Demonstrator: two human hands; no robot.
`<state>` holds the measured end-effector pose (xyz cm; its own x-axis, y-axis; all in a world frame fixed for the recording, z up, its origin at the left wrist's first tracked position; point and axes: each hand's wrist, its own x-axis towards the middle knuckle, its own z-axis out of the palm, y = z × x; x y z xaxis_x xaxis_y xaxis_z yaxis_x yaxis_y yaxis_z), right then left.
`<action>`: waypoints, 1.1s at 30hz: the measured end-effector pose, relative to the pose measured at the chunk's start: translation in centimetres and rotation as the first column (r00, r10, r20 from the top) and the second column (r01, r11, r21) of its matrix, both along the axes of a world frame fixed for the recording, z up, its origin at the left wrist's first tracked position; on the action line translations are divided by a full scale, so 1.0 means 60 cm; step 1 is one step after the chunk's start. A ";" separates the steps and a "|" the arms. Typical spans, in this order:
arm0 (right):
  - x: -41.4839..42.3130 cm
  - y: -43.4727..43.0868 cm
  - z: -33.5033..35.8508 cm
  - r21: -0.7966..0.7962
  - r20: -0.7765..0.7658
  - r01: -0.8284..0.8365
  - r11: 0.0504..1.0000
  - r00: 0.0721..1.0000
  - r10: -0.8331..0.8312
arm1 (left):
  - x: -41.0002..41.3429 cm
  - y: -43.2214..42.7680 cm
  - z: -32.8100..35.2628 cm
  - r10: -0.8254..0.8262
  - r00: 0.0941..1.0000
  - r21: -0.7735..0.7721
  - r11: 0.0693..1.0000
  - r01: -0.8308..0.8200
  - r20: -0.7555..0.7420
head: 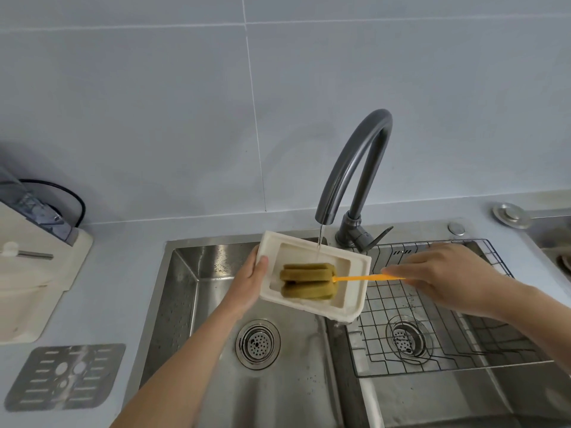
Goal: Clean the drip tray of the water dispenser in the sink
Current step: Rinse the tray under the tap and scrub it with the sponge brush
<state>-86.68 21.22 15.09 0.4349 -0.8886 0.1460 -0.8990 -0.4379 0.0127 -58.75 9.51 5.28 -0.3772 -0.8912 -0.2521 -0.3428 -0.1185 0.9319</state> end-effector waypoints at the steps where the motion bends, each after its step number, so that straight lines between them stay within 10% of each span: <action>1: 0.003 0.000 -0.001 -0.006 0.027 0.020 1.000 0.999 -0.020 | 0.001 0.001 0.004 0.001 1.000 -0.005 1.000 -0.001 -0.003; 27: 0.032 -0.020 -0.023 -0.053 -0.153 -0.037 0.998 0.988 0.029 | 0.058 -0.039 0.057 0.066 0.994 -0.258 0.965 -0.042 0.085; 33: -0.005 0.014 -0.011 0.008 0.104 0.070 0.997 0.992 -0.071 | 0.068 -0.042 0.048 0.096 0.994 -0.173 0.981 -0.087 0.048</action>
<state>-86.96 22.03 14.41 0.3536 -0.9172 0.1835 -0.9239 -0.3731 -0.0848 -54.65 7.01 8.14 -0.2820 -0.9529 -0.1120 -0.3897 0.0071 0.9209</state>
